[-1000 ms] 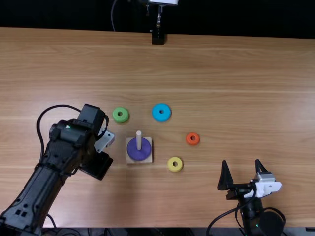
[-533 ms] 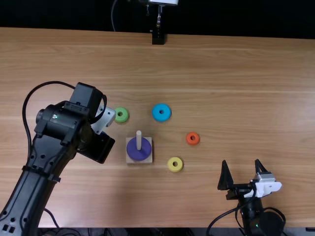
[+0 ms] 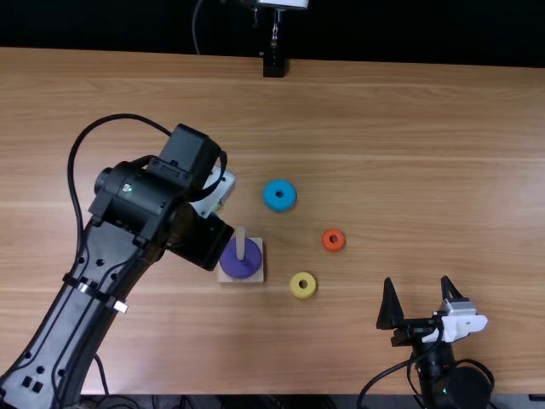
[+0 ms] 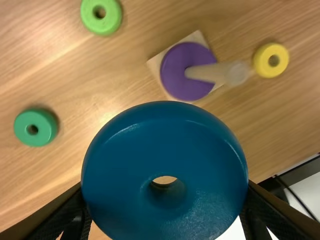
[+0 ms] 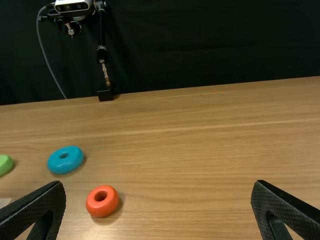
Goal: Build the Hanoi tower: stack the rings onto the peg from bottom to top in this color order: purple, dark blue, light blue, dark green, light green, yellow, orange.
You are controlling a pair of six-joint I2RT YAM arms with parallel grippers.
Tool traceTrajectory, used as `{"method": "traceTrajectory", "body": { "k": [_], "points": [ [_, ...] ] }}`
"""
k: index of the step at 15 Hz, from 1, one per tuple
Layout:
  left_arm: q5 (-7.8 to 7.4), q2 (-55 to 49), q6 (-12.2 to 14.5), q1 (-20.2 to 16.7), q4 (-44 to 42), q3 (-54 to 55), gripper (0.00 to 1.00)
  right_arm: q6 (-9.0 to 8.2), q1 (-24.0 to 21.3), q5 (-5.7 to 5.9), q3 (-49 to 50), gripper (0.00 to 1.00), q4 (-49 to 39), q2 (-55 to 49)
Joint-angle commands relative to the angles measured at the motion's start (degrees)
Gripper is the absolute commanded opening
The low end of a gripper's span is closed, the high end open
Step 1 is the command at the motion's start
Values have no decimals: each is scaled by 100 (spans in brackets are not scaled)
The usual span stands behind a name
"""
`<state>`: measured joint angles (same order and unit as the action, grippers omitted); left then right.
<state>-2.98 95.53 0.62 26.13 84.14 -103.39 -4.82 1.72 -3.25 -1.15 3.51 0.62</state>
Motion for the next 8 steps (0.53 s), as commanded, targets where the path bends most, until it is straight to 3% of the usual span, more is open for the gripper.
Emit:
{"method": "traceTrajectory", "body": {
  "k": [1, 5, 8],
  "points": [
    [-29, 230, -126, 156, 45, -313, 0, -3, -49, -45, 27, 100, 14, -62],
    [-50, 555, -157, 349, 214, -656, 0, -3, -49, -45, 27, 100, 14, -62],
    [-39, 766, -347, 446, 214, -788, 0, -3, -49, -45, 27, 100, 14, -62]
  ]
}}
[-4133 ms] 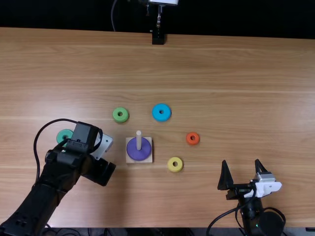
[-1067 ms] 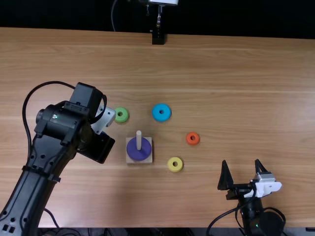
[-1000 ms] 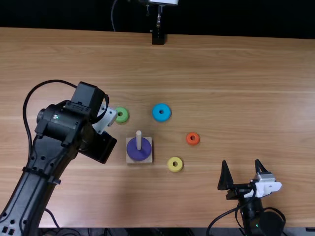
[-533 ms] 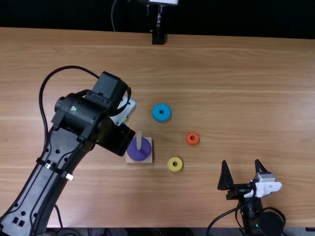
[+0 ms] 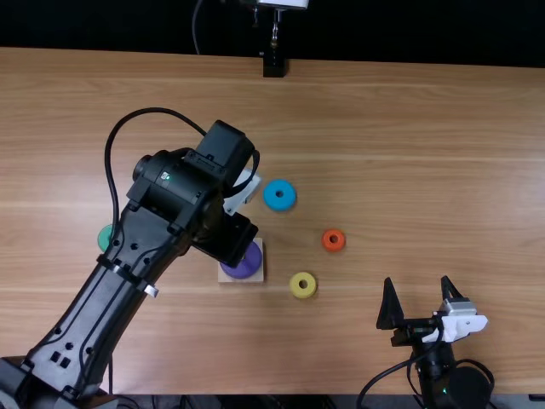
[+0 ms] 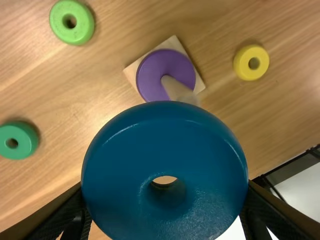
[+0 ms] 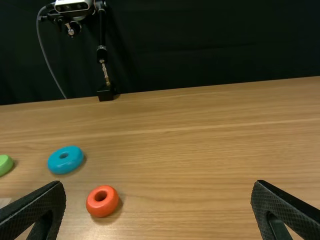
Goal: Build the Hanoi tower: stack the rings onto the peg from bottom to top in this color order: purple, dark blue, light blue, dark green, light green, yellow, orange.
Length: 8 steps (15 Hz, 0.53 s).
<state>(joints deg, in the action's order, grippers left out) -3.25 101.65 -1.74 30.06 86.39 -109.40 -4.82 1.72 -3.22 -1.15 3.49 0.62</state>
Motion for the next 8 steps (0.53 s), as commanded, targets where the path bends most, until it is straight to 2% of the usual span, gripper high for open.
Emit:
{"method": "traceTrajectory", "body": {
  "k": [1, 8],
  "points": [
    [-23, 250, -111, 87, -12, -266, 0, -3, -40, -47, 27, 100, 16, -62],
    [-45, 497, -111, 193, -22, -415, 0, -3, -49, -47, 27, 100, 16, -62]
  ]
}}
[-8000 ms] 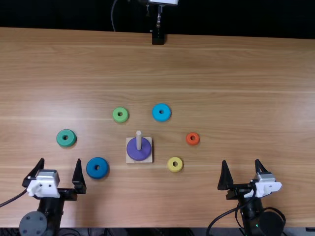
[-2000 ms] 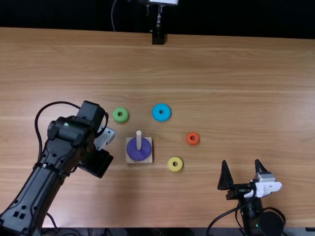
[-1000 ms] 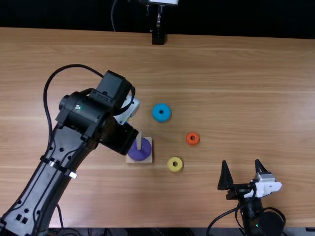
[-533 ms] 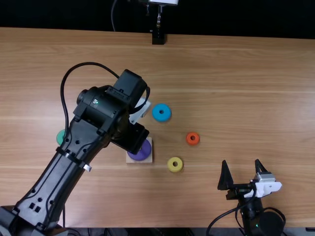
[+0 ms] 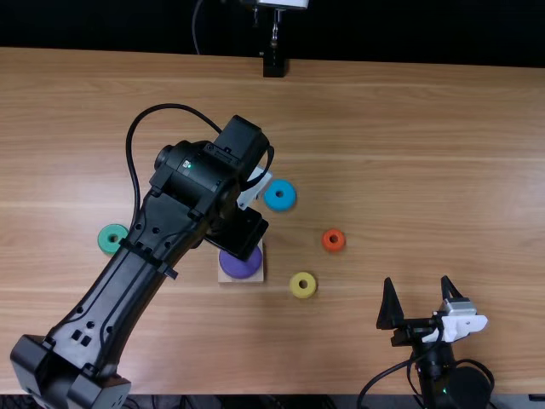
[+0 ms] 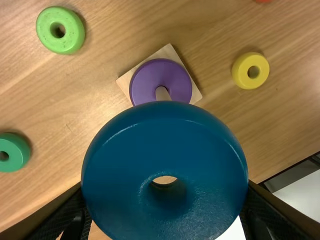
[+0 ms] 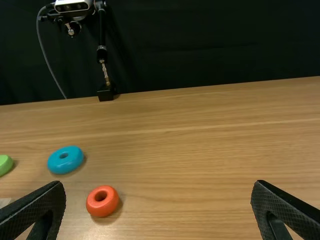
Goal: Build the Hanoi tower: stack the rings onto the peg from bottom to top in this color order: purple, dark blue, light blue, dark green, light green, yellow, orange.
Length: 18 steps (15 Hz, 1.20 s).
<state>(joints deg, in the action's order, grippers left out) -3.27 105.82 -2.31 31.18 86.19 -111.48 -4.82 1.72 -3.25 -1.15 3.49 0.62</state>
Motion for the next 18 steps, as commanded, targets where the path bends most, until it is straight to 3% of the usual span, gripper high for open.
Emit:
{"method": "traceTrajectory", "body": {
  "k": [1, 12, 13, 16, 17, 18],
  "points": [
    [-42, 97, -54, 99, -13, -199, 0, -3, -49, -45, 27, 100, 16, -62],
    [-74, 316, -44, 152, -87, -260, 0, -3, -40, -45, 27, 100, 16, -62],
    [-74, 316, -44, 152, -97, -251, 14, -3, -40, -45, 27, 100, 16, -62],
    [-85, 316, -54, 125, -97, -216, 89, -3, -49, -45, 27, 100, 16, -62],
    [-85, 316, -54, 99, -97, -207, 100, -3, -49, -45, 27, 100, 16, -62],
    [-85, 316, -54, 99, -97, -181, 100, -3, -49, -45, 27, 100, 16, -62]
  ]
}}
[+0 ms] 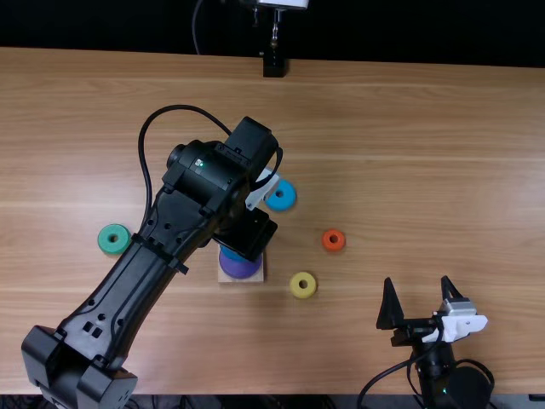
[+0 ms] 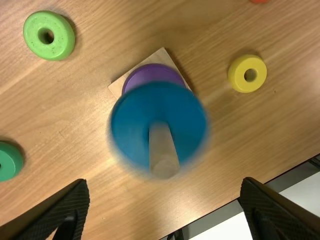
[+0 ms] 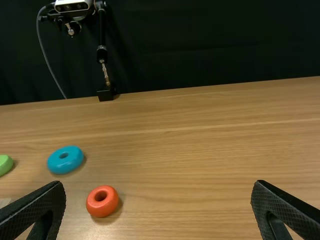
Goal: Build the Hanoi tower: stack the rings onto the peg from bottom to top in this color order: purple, dark blue, light blue, dark green, light green, yellow, orange.
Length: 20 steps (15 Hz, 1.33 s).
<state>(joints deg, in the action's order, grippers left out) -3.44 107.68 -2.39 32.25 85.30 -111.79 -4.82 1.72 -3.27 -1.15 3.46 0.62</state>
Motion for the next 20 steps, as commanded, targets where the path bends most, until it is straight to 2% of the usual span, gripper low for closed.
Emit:
{"method": "traceTrajectory", "body": {
  "k": [1, 5, 7, 12, 14, 18, 20],
  "points": [
    [-67, 131, -45, -17, -8, -150, 100, -3, -49, -42, 27, 100, 18, -62],
    [-78, 95, -35, -52, -39, -159, 100, -3, -40, -42, 27, 100, 18, -62],
    [-67, 52, -35, -184, -82, -229, 100, -3, -49, -42, 27, 100, 18, -62],
    [-46, -1021, -35, -966, -1210, -186, 100, -3, -49, -42, 27, 100, 18, -62],
    [-4, -1777, -24, -1362, -2022, 535, 100, -3, -49, -42, 27, 100, 18, -62],
    [38, -3473, -45, -1915, -4996, 2873, 100, -3, -40, -42, 27, 100, 18, -62],
    [49, -4299, -35, -2135, -5914, 3972, 100, -3, -40, -42, 27, 100, 18, -62]
  ]
}}
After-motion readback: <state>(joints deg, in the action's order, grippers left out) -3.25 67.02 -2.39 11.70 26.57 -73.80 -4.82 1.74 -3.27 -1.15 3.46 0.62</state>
